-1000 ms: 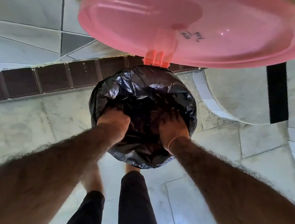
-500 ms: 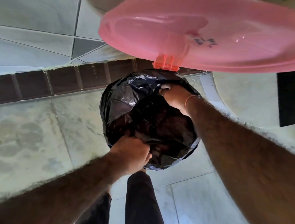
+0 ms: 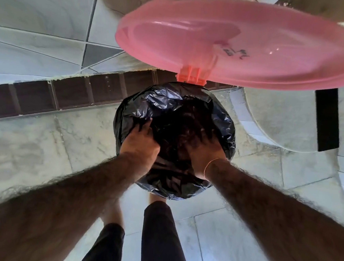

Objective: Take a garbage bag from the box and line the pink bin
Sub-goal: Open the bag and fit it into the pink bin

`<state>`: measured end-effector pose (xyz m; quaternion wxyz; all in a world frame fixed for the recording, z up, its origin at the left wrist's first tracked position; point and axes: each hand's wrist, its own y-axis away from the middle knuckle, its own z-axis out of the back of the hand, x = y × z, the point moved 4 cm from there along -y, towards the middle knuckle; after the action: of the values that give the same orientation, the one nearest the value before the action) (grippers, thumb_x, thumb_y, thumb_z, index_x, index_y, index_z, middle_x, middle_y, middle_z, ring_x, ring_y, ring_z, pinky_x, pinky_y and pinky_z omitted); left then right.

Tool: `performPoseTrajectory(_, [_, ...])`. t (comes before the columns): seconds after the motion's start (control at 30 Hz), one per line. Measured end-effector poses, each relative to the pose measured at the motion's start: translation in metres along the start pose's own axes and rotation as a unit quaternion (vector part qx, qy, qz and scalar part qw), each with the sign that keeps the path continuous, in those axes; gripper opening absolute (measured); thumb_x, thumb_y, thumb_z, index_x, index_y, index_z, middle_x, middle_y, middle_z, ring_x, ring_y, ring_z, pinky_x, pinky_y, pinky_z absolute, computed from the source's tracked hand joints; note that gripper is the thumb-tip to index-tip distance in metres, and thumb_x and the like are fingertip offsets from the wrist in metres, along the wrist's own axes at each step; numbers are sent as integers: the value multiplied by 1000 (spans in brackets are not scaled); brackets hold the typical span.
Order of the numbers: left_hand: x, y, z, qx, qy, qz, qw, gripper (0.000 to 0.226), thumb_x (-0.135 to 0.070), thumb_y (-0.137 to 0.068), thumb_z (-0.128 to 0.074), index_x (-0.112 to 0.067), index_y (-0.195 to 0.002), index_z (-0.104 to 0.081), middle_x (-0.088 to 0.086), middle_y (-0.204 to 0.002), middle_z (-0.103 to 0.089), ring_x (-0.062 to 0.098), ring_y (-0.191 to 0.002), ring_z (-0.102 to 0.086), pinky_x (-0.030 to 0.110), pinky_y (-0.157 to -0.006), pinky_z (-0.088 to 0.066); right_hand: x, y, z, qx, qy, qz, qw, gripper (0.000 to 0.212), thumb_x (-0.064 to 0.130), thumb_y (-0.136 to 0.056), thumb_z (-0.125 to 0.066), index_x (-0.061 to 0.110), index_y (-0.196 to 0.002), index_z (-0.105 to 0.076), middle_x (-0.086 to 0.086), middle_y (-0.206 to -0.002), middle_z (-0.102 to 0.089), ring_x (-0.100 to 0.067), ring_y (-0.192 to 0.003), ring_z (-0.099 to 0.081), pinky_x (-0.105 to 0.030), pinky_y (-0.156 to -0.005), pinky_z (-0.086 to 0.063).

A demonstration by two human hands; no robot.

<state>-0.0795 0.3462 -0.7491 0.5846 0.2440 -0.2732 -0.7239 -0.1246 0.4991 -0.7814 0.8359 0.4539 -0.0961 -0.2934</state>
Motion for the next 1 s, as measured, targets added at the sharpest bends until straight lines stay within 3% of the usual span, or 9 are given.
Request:
performPoseTrajectory(0.1, [7, 4, -5, 1, -8, 2, 1000, 68, -17, -89, -51, -5, -149, -24, 16, -154, -29, 33, -145, -18, 45, -118, -14, -11, 5, -4, 14, 35, 9, 999, 66, 37, -89, -46, 18, -150, -28, -10, -159, -25, -38, -148, -10, -54, -120, 1])
performPoseTrajectory(0.17, [7, 6, -9, -33, -10, -28, 999, 58, -15, -88, -49, -3, -144, -36, 19, -149, -40, 35, -144, -21, 47, -118, -17, -12, 10, 0, -5, 23, 16, 1000, 65, 40, -90, -47, 16, -148, -32, -12, -156, -31, -37, -147, -15, -53, -120, -3])
performPoseTrajectory(0.23, [4, 12, -7, -102, 5, -77, 992, 40, -11, -84, -48, -4, -122, -60, 19, -128, -60, 36, -138, -37, 49, -115, -26, -11, 15, 10, -53, -8, 22, 998, 63, 44, -87, -53, 11, -140, -43, -17, -143, -47, -37, -140, -32, -50, -118, -17])
performPoseTrajectory(0.3, [1, 23, 1, -193, 42, -102, 975, 27, -11, -80, -53, -9, -103, -67, 14, -110, -66, 35, -121, -53, 48, -103, -39, -9, 26, 26, -179, -47, 19, 983, 39, 34, -83, -62, 9, -112, -60, -17, -109, -64, -37, -112, -56, -47, -99, -41])
performPoseTrajectory(0.4, [8, 46, 14, -306, 129, -20, 943, 36, -15, -74, -63, -13, -110, -64, 11, -108, -61, 33, -103, -54, 46, -85, -41, -24, 47, 45, -360, -164, -70, 916, 12, 15, -79, -61, 11, -90, -60, -12, -84, -61, -35, -81, -56, -42, -72, -46])
performPoseTrajectory(0.57, [44, 64, 10, -280, 348, 255, 858, 45, -13, -80, -60, -12, -124, -50, 17, -115, -54, 37, -105, -49, 49, -86, -42, -42, 67, 45, -368, -330, -239, 836, 28, 7, -79, -53, 9, -106, -59, -17, -106, -59, -39, -94, -54, -46, -80, -47])
performPoseTrajectory(0.73, [55, 71, 17, -271, 409, 224, 842, 44, -16, -87, -59, -11, -129, -47, 19, -123, -53, 38, -115, -50, 52, -95, -46, -35, 82, 52, -373, -396, -235, 806, 29, 2, -79, -47, 6, -105, -60, -19, -106, -61, -41, -95, -57, -48, -83, -48])
performPoseTrajectory(0.9, [54, 99, 14, -267, 472, 266, 797, 32, -16, -86, -59, -10, -117, -53, 15, -113, -57, 33, -105, -56, 42, -88, -47, -18, 113, 19, -296, -572, -388, 660, 19, 8, -87, -54, 5, -105, -58, -19, -112, -58, -38, -104, -53, -41, -86, -44])
performPoseTrajectory(1.0, [43, 112, -26, -160, 602, 398, 674, 29, -33, -83, -59, -14, -105, -57, 14, -106, -67, 34, -99, -62, 36, -87, -49, -1, 127, -8, -229, -641, -476, 556, 25, 24, -91, -54, 2, -102, -61, -21, -109, -64, -39, -105, -57, -37, -83, -44])
